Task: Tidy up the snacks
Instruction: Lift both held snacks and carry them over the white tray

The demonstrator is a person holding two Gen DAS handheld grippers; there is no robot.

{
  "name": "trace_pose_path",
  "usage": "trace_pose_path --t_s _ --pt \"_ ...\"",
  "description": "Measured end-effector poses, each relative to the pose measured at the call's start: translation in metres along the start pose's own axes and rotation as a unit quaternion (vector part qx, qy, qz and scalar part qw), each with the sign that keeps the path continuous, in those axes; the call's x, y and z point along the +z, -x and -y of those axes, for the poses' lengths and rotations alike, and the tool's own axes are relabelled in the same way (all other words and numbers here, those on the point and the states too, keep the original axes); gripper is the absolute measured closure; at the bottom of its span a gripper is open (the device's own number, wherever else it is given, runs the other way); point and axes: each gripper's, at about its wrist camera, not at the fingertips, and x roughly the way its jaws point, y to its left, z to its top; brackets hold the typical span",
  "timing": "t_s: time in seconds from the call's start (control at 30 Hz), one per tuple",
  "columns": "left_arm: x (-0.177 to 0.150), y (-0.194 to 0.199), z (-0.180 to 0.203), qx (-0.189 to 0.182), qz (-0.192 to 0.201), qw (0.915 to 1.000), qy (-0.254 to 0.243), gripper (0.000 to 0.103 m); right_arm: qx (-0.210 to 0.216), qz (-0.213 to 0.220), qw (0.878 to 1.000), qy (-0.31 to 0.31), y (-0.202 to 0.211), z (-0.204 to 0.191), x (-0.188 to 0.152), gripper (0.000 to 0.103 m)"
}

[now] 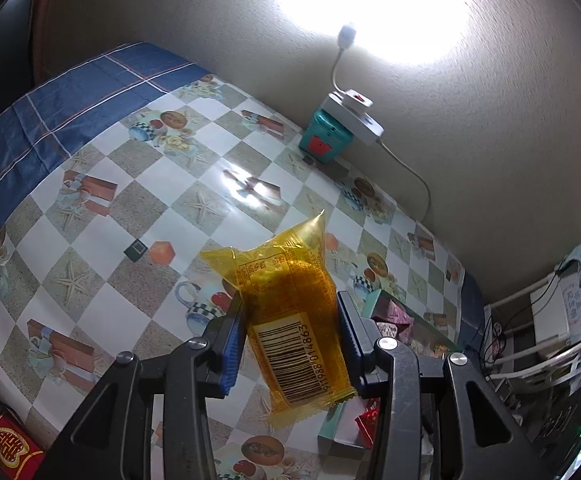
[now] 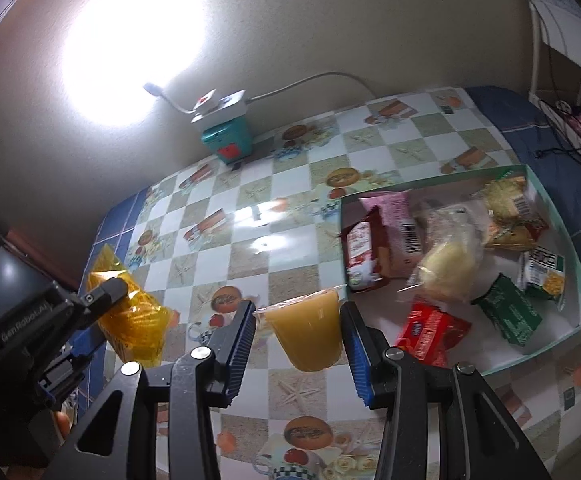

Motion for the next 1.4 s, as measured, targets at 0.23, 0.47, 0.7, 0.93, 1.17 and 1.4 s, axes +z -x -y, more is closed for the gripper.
trace_pose_path --t_s 0.23,0.47,0.7,0.93,1.17,1.4 --pt "-0.014 -0.009 0.026 0.001 -0.012 0.9993 -0.036 0.059 -0.010 0.001 0.999 -0.045 0.005 0.037 0.007 0.057" --pt "-0.025 -0.014 0.048 -0.004 -0.016 0.9976 -0.067 0.059 -0.019 0.004 0.995 -0.093 0.010 0.078 0.014 0.057" --pt "-0.040 -0.023 0.072 -0.015 -0.022 0.9943 -0.103 0.059 -0.033 0.013 0.989 -0.146 0.018 0.120 0.017 0.057" --pt "-0.063 -0.042 0.107 -0.022 -0.039 0.9849 -0.167 0.058 -0.053 0.015 0.979 -0.194 0.022 0.162 0.015 0.056" --pt "-0.081 -0.070 0.129 -0.022 -0.059 0.9778 -0.200 0.058 -0.086 0.014 0.972 -0.220 0.023 0.192 0.011 0.056" --pt "-0.088 -0.096 0.135 -0.018 -0.081 0.9733 -0.214 0.058 -0.089 0.000 0.968 -0.234 0.013 0.207 0.008 0.056"
